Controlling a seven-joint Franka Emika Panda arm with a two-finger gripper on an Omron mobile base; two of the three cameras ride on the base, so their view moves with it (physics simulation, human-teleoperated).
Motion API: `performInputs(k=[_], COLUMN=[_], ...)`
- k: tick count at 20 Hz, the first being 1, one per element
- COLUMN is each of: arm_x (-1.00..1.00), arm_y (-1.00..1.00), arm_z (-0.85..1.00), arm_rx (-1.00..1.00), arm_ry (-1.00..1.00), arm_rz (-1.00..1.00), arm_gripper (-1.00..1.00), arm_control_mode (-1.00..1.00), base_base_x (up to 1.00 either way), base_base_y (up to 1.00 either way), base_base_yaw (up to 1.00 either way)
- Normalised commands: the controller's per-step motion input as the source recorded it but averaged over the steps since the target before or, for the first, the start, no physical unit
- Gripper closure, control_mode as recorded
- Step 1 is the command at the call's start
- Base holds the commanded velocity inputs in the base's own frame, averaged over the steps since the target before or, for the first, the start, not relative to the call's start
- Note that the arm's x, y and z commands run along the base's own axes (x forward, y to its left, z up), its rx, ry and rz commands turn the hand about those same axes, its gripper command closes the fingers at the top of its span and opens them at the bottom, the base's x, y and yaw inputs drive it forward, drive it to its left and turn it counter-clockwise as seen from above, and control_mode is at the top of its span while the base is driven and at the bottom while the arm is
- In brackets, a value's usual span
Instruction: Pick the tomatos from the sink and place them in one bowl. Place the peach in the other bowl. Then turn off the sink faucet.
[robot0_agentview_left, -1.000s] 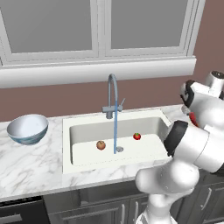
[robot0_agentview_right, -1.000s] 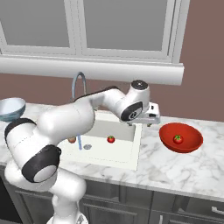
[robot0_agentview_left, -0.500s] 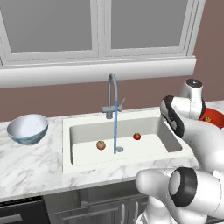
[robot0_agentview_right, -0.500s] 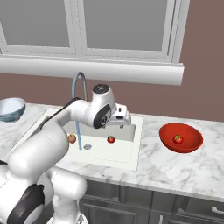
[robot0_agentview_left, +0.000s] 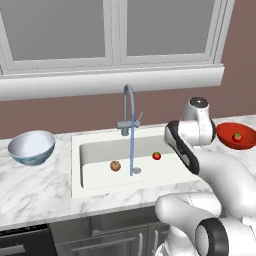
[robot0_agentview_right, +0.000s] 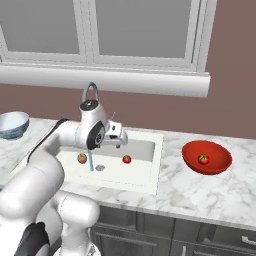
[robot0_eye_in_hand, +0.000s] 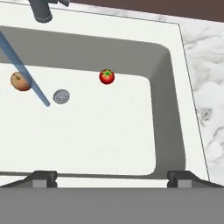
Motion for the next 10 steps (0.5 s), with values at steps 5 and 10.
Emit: performInputs(k=[5, 10], arm_x=[0.10, 0.28], arm_y=[0.10, 0.00], arm_z=[-0.43, -0.41], arm_rx=[0.11, 0.11], arm_ry=[0.04, 0.08], arm_rz=[0.04, 0.05], arm_gripper=[-1.00, -1.00], arm_control_mode=[-1.00, -1.00], base_base_x=[0.00, 0.00], base_base_y=[0.00, 0.00], base_base_yaw=[0.00, 0.00])
